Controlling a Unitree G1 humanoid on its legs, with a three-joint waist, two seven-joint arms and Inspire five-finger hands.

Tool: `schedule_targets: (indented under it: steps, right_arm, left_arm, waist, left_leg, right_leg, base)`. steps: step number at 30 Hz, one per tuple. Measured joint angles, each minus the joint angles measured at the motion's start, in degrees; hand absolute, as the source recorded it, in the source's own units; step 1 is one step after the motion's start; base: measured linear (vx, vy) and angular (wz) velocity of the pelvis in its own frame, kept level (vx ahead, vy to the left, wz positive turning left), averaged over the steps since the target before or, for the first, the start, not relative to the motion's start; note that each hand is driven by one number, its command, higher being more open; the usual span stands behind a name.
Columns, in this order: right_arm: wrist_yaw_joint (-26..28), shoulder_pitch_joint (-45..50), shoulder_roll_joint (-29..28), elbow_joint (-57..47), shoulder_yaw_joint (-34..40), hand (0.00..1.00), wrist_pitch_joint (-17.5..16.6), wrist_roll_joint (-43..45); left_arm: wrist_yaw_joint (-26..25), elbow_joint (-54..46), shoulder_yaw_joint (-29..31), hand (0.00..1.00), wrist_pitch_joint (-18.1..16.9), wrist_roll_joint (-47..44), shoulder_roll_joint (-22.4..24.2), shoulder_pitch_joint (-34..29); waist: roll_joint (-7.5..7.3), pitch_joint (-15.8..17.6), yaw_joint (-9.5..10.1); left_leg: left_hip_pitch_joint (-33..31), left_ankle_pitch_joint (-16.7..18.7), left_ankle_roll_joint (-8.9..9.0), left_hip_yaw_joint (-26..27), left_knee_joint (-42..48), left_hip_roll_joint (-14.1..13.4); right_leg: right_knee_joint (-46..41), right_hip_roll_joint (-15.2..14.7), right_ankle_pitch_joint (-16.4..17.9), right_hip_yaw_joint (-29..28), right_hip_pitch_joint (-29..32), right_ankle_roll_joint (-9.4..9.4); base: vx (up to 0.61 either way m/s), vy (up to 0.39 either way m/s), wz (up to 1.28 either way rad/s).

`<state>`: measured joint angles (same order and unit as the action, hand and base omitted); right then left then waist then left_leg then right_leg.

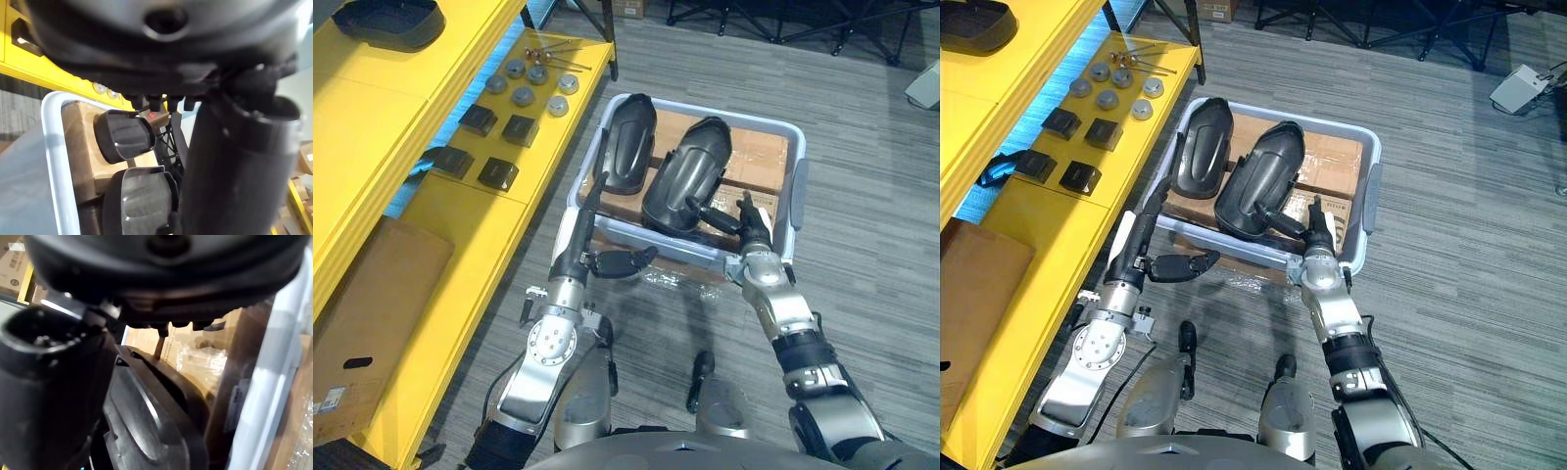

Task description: Walk over and take three plastic housings, then place them on the shelf

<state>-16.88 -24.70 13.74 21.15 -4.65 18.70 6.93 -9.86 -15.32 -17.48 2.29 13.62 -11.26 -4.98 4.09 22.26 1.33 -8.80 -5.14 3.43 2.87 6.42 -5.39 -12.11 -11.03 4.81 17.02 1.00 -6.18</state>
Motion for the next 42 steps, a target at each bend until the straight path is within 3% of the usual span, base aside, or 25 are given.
schedule_targets:
  steps: [4,15,16,21,25,32,42]
  right_arm:
    - [0.0,-3.5,0.0,2.7,-0.4,1.00,0.2,-2.2]
    - [0.4,-20.4,3.8,21.9,-0.3,1.00,8.9,-2.3]
    - [0.8,-22.1,4.5,24.6,-0.3,0.00,9.7,-2.6]
    - [3.3,-31.9,7.1,36.8,-0.4,0.00,12.8,-8.8]
    - [6.5,-37.4,13.2,43.3,-0.5,0.00,13.1,-14.3]
    - [8.8,-39.4,13.8,47.0,-0.7,0.00,12.2,-17.6]
    - [6.9,-40.4,15.7,49.4,-5.0,0.00,4.9,-20.1]
  left_arm:
    - [0.1,0.0,-0.2,1.00,0.0,0.0,-0.1,0.0]
    - [0.3,3.3,-3.4,1.00,0.0,-4.4,-1.6,1.9]
    - [0.1,3.9,-4.0,1.00,0.0,-4.7,-1.8,2.9]
    - [-0.5,6.3,-5.2,1.00,0.1,-5.1,-2.1,5.8]
    - [-1.9,9.1,-6.2,1.00,0.2,-7.2,-2.2,7.7]
    - [-3.4,10.1,-7.0,1.00,0.3,-7.6,-3.4,7.2]
    - [-4.0,10.2,-6.9,1.00,0.2,-9.0,-4.9,6.5]
  waist:
    - [-0.09,0.1,0.30]
    - [0.16,0.8,1.97]
    - [0.50,1.1,2.29]
    - [1.57,1.8,3.50]
    - [3.66,3.0,4.89]
    - [4.01,3.2,5.67]
    - [3.80,4.3,5.31]
  left_leg:
    - [-0.4,-0.2,-0.03,-0.5,0.0,0.1]
    - [-1.2,-0.6,-0.11,-1.0,-0.1,0.2]
    - [-1.5,-0.7,-0.13,-1.2,-0.1,0.2]
    - [-3.6,-1.4,-0.29,-1.9,0.5,0.3]
    - [-5.0,-1.6,-0.34,-3.0,0.6,0.7]
    - [-5.8,-1.7,-0.27,-3.4,1.3,0.7]
    - [-6.3,-1.7,-0.18,-3.9,1.5,0.6]
  right_leg:
    - [-0.3,0.0,0.0,0.4,0.1,0.05]
    - [-0.9,-0.2,0.0,1.0,0.6,0.06]
    - [-1.0,-0.2,0.0,1.2,0.8,0.06]
    - [-2.1,-0.4,0.1,1.7,2.7,0.17]
    - [-2.9,-0.7,0.3,2.7,3.8,0.35]
    - [-4.1,-0.9,1.1,3.1,4.5,0.63]
    - [-5.1,-1.1,1.8,3.8,4.9,0.75]
  base:
    - [-0.01,-0.005,0.06]
    - [-0.02,0.001,0.04]
    - [-0.05,0.003,0.10]
    - [-0.03,-0.002,0.06]
    - [-0.03,0.000,0.12]
    - [0.00,-0.009,0.04]
    - [-0.01,-0.012,0.04]
